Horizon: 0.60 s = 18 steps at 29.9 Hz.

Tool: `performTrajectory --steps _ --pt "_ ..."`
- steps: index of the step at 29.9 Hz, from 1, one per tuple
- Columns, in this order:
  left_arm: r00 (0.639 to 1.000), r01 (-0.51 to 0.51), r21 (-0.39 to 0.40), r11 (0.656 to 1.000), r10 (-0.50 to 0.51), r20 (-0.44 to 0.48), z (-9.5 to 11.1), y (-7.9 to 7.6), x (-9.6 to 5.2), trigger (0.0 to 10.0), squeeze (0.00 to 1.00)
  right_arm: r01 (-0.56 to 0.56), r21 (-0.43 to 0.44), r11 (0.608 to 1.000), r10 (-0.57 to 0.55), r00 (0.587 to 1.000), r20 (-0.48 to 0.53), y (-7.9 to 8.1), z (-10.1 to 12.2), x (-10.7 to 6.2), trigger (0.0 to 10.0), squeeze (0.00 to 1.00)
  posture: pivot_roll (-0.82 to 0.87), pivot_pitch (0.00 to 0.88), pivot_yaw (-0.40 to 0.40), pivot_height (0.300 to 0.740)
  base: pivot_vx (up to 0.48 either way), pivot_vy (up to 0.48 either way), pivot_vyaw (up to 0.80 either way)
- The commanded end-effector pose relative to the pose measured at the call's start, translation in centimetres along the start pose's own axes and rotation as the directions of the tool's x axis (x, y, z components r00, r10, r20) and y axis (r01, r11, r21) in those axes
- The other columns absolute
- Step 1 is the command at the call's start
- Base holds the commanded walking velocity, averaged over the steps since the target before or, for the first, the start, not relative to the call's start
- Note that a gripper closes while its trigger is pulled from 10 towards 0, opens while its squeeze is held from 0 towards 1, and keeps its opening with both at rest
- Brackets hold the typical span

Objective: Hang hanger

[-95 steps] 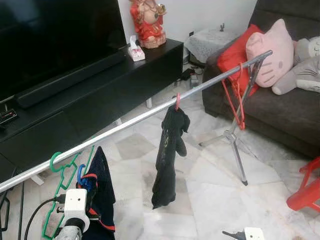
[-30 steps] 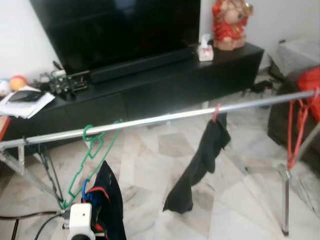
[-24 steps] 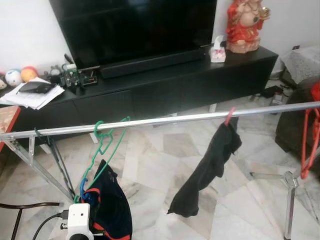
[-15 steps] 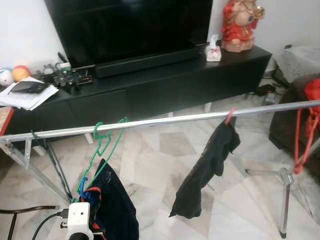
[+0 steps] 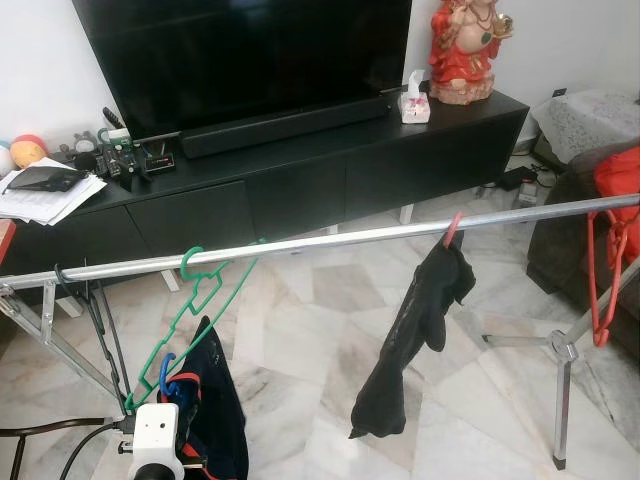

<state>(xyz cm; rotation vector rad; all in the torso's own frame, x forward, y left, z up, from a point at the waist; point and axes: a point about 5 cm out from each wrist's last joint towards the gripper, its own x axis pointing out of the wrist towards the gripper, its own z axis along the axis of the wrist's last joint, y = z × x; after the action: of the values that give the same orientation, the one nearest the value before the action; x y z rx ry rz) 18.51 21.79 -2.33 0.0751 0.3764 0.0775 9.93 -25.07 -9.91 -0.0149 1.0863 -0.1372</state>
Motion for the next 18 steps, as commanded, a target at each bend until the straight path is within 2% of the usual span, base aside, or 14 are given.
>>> performTrajectory --steps 1,3,18 --pt "0.999 0.001 0.015 1.0 -0.002 0.041 0.93 0.19 0.36 10.0 0.0 -0.001 0.01 1.0 0.001 1.0 -0.003 0.12 -0.05 0.02 10.0 0.0 -0.09 0.0 0.066 0.74 0.0 0.0 0.0" --pt "0.999 0.001 0.013 1.0 -0.002 0.041 0.92 0.19 0.34 10.0 0.0 -0.001 0.011 1.0 0.001 1.0 -0.003 0.12 -0.07 0.01 10.0 0.0 -0.09 0.0 0.066 0.74 0.0 0.0 0.0" --pt "0.999 0.001 0.008 1.0 -0.001 0.039 0.88 0.23 0.33 10.0 0.0 -0.002 0.012 1.0 0.002 1.0 -0.003 0.13 -0.09 0.01 10.0 0.0 -0.08 0.0 0.065 0.74 -0.258 0.0 0.0"
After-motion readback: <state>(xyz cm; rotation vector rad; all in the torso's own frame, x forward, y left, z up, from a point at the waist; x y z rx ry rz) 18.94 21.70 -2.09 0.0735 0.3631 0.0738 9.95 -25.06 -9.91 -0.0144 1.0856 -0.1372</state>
